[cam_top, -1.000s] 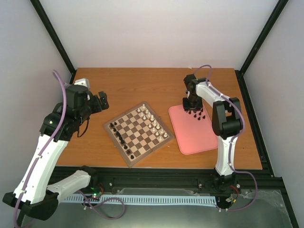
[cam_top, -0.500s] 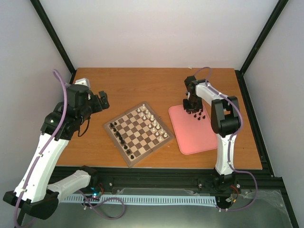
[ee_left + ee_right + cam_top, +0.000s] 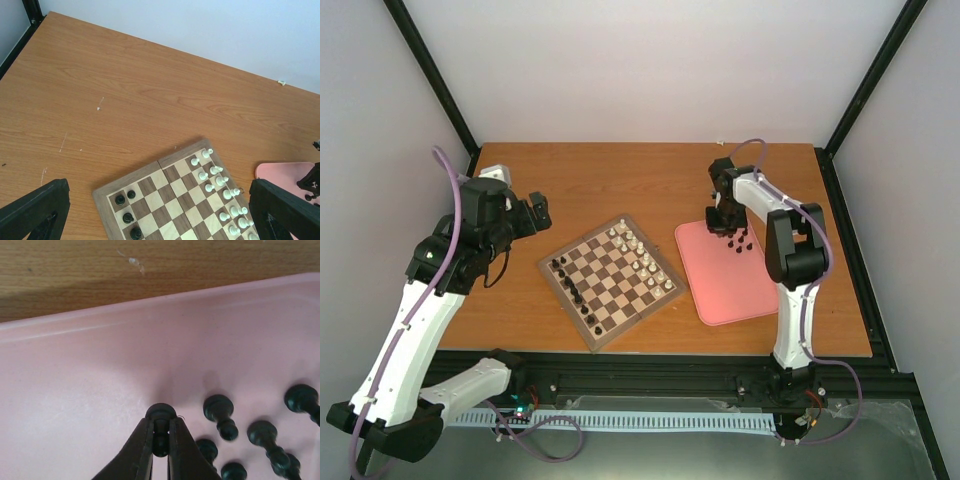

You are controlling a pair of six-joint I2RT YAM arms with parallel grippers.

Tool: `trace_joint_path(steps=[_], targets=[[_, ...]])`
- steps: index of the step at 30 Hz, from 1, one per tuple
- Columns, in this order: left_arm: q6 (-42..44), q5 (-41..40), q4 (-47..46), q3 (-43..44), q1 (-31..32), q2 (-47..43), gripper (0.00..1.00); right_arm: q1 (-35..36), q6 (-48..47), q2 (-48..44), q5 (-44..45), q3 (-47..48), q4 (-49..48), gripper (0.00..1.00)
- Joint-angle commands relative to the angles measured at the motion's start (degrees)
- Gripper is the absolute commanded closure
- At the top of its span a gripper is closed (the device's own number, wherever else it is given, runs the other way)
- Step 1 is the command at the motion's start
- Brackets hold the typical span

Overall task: Set up the chess pieces on the board
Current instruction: Pick up the chess piece from the storage box, then place the chess piece on the chessboard.

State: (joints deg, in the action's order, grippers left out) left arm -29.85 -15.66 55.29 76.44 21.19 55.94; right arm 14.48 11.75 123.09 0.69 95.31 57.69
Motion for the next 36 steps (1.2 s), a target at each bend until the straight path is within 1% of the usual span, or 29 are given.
trace_joint_path(steps=[1, 10, 13, 16, 18, 21, 27, 32, 36], targets=[[-0.5, 1.2, -0.1, 1.0, -0.2, -0.3, 0.0, 0.0, 0.2, -5.8, 0.7, 0.1, 1.6, 0.97], [-0.2, 2.1, 0.1, 0.4, -0.2, -1.1, 0.0, 1.9, 0.0, -9.8, -1.8, 0.8, 4.9, 0.97], [-0.2, 2.3, 0.0, 0.4, -0.2, -1.3, 0.0, 3.6, -0.4, -10.7, -2.9, 2.2, 6.4, 0.97], [-0.2, 2.4, 0.1, 0.7, -0.3, -1.4, 0.0, 7.6, 0.6, -10.8, -4.0, 5.1, 8.3, 0.97], [0.0, 2.4, 0.4, 1.1, -0.2, -1.3, 0.0, 12.1, 1.8, -10.0, -4.2, 8.6, 9.7, 0.97], [0.6, 2.5, 1.2, 2.1, -0.3, -1.2, 0.0, 18.0, 4.1, -7.6, -5.3, 13.7, 11.4, 0.97], [0.5, 2.7, 2.2, 2.5, -0.3, -2.4, 0.0, 28.2, 7.0, -1.6, -9.2, 21.5, 11.6, 0.97], [0.6, 1.9, 3.1, 2.5, -0.3, -4.1, 0.0, 34.3, 8.4, 3.6, -12.5, 27.1, 11.3, 0.97], [0.8, 0.9, 3.2, 2.0, -0.3, -5.7, 0.0, 36.9, 8.9, 7.8, -14.1, 33.3, 12.6, 0.97]])
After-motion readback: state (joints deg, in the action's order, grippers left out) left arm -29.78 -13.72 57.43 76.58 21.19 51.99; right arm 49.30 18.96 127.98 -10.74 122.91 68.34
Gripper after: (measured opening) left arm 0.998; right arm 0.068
